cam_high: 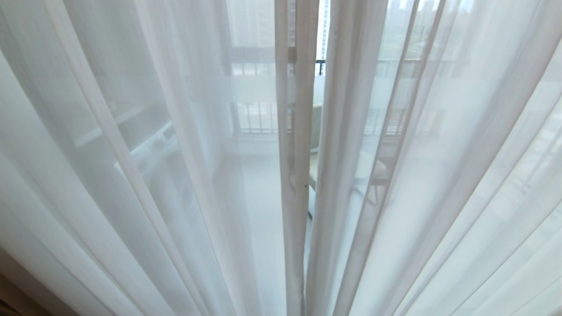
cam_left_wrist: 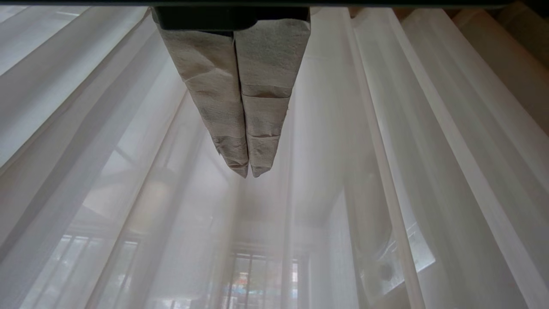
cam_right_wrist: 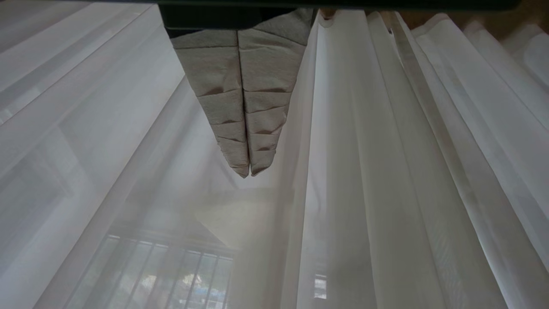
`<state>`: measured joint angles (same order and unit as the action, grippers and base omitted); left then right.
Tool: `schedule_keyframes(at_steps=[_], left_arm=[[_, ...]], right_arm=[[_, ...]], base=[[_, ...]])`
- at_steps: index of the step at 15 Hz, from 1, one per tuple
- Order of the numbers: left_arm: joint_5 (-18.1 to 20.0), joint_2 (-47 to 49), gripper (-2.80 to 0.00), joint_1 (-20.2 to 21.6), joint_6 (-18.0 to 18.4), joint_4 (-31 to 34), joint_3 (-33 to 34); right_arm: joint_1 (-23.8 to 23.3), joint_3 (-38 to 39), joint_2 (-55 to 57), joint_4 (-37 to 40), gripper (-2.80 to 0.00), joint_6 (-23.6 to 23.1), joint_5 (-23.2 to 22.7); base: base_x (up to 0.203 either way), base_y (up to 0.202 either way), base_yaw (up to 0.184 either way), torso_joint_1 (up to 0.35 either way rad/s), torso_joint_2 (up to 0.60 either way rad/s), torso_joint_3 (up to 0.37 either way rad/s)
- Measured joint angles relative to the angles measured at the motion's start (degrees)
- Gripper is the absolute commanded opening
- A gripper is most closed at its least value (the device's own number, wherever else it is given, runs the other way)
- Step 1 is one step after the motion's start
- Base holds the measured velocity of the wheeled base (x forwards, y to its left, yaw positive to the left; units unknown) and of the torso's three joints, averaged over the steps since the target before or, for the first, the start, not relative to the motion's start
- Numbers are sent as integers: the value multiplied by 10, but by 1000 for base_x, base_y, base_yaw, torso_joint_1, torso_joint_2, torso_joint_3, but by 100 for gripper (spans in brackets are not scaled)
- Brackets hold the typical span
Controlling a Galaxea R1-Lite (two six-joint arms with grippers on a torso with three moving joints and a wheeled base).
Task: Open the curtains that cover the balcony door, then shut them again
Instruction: Pull the inner curtains open on both sides
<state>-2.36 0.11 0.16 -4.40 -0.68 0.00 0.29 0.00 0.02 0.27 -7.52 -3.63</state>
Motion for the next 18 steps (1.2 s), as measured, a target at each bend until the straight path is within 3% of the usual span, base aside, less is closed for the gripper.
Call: schedule_keyframes(at_steps=[9, 14, 18], left_arm=[[24, 0, -280, 0, 7, -6, -40], [101, 5, -280, 0, 4, 18, -96], [190, 58, -280, -3, -13, 35, -158]], right_arm=[[0, 0, 0, 0, -280, 0, 0], [0, 0, 0, 0, -280, 0, 0], [0, 0, 0, 0, -280, 0, 0]], base=[[0, 0, 0, 0, 0, 0], [0, 0, 0, 0, 0, 0], [0, 0, 0, 0, 0, 0]])
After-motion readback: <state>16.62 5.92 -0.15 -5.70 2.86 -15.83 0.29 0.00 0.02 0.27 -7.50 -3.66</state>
